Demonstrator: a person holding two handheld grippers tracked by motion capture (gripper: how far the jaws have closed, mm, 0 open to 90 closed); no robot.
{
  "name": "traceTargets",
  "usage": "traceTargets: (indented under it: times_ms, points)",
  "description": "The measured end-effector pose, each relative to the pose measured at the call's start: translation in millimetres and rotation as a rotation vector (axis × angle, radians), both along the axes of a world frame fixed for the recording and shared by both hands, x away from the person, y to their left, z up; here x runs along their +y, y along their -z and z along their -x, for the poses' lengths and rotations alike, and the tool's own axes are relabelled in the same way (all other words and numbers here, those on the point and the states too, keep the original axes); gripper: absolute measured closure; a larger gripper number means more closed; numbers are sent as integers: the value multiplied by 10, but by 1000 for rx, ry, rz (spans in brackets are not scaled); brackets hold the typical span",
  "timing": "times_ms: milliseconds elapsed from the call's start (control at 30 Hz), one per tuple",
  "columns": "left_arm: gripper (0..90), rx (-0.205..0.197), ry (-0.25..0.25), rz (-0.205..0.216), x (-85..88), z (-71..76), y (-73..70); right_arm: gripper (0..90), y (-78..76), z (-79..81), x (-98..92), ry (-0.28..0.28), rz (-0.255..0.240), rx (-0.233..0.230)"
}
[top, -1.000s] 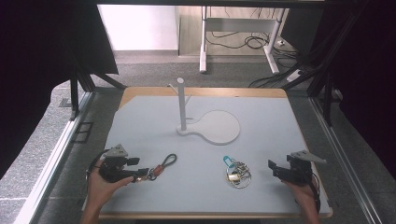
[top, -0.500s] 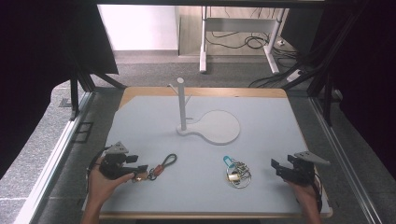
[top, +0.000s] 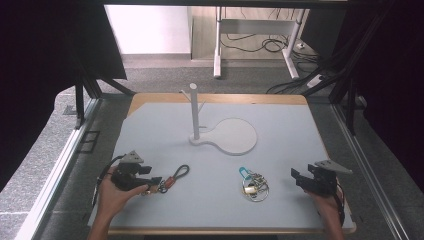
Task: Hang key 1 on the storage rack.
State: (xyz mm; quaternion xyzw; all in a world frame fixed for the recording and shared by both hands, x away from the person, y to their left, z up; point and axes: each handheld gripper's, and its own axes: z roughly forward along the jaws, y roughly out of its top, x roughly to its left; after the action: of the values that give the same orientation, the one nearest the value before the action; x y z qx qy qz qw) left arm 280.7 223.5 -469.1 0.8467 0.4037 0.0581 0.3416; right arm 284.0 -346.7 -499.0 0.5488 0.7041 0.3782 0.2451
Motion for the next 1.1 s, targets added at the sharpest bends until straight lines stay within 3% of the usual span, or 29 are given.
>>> traceTargets:
  times_ms: [133,367,633,767,1033,1100]
  points:
    - [417,22,-6,2,-41,5,9,302,-7,-21,76,-15,23,-10]
    - [439,53,21,-55,-157,-38,-41,310,-17,7,80,12,34,-26]
    - [468,134,31,-99,-305,-128,-92,310,-9,10,68,23,37,-8]
    - [478,152,48,-153,-400,-186,-127,309,-14,23,82,24,43,-9]
    - [511,240,77,-242,-605,-332,-78,309,-2,38,81,34,55,0]
    - [523,243,69,-311,-673,-361,-35,309,1,40,77,37,60,5]
